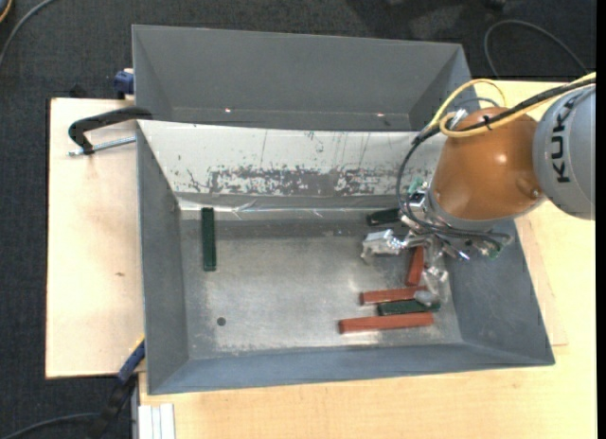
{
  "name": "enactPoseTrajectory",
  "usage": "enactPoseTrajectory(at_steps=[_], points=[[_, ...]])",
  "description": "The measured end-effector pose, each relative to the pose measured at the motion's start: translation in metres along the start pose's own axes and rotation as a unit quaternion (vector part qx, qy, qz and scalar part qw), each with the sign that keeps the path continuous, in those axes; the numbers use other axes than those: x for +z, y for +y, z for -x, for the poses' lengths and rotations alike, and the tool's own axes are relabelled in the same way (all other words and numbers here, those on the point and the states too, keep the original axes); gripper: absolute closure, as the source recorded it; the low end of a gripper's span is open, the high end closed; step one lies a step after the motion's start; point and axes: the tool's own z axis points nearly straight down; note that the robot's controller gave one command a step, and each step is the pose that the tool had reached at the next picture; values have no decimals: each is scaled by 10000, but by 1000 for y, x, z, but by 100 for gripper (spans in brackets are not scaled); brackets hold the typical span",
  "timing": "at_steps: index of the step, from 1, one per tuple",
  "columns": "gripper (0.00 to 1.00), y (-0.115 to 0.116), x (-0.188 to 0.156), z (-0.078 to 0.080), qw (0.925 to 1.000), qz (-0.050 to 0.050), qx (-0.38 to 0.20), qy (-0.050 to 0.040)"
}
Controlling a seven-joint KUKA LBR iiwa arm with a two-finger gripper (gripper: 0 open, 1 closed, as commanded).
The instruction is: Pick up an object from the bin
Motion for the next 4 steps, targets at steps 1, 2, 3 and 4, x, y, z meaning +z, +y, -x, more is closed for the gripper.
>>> enactPoseTrajectory(at_steps=[1, 2, 3, 4], points=[[0, 32, 0, -33, 9799, 33, -1992, 16], [100, 31, -2, -28, 9800, -29, -1990, -52], [0, 32, 0, -32, 9800, 18, -1990, -4], [0, 28, -1, -55, 9511, -16, -3090, -39]])
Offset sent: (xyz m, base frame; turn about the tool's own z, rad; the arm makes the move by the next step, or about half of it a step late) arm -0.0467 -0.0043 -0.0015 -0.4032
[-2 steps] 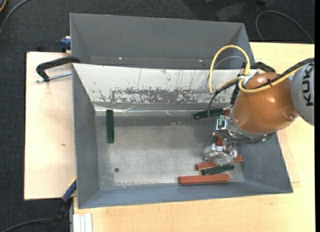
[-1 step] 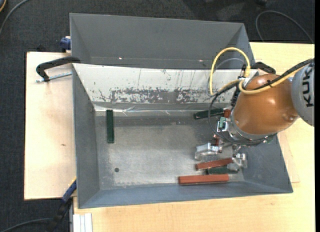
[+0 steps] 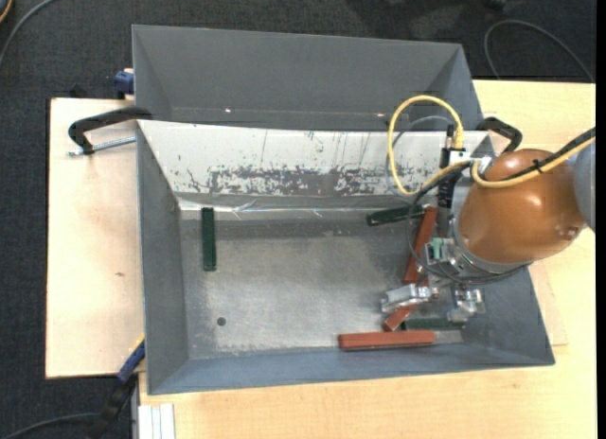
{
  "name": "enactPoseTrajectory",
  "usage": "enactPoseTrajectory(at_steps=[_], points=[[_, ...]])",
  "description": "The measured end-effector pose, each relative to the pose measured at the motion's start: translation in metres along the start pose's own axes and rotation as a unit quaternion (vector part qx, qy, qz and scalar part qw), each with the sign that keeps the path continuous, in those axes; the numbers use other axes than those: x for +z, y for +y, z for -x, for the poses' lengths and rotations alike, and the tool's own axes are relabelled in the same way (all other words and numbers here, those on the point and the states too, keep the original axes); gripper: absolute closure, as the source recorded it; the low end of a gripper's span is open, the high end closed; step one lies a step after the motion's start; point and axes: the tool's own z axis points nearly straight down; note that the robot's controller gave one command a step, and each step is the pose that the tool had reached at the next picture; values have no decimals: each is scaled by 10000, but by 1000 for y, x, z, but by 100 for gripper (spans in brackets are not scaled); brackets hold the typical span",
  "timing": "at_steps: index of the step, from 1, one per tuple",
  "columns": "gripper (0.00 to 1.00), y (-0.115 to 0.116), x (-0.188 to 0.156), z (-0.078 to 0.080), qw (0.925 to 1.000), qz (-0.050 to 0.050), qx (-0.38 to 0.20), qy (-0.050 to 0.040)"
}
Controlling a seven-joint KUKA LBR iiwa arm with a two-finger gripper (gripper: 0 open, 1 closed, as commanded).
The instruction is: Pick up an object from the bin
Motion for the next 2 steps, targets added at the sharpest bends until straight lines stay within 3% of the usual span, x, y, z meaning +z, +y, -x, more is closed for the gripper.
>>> enactPoseTrajectory(at_steps=[1, 2], points=[[0, 2, 1, 40, 9954, 49, -957, 17], [100, 1, 0, 43, 9954, 16, -953, -12]])
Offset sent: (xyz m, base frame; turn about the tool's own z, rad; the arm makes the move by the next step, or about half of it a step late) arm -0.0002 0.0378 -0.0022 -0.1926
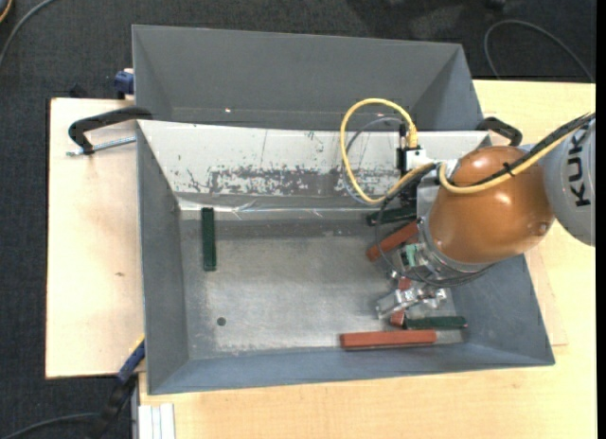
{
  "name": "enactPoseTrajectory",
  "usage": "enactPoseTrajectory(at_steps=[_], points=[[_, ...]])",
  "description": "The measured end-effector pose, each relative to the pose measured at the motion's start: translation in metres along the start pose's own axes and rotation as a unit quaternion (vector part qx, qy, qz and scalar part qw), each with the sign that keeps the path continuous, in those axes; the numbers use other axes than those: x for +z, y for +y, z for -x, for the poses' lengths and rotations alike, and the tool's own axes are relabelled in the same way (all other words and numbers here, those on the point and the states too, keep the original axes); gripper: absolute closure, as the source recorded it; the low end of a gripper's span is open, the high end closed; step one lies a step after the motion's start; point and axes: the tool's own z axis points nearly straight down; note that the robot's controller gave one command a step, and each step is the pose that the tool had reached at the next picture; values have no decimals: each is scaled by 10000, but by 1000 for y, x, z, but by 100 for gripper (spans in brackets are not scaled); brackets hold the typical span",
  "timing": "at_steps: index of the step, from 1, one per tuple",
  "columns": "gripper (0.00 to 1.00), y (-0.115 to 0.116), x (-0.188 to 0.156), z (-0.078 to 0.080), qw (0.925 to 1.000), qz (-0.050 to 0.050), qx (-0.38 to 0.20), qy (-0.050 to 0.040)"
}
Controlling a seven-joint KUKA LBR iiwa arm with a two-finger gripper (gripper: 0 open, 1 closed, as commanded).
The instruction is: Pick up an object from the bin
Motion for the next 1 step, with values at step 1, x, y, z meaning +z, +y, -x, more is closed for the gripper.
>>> enactPoseTrajectory(at_steps=[1], points=[[100, 0, 0, 0, 10000, 1, -1, -2]])
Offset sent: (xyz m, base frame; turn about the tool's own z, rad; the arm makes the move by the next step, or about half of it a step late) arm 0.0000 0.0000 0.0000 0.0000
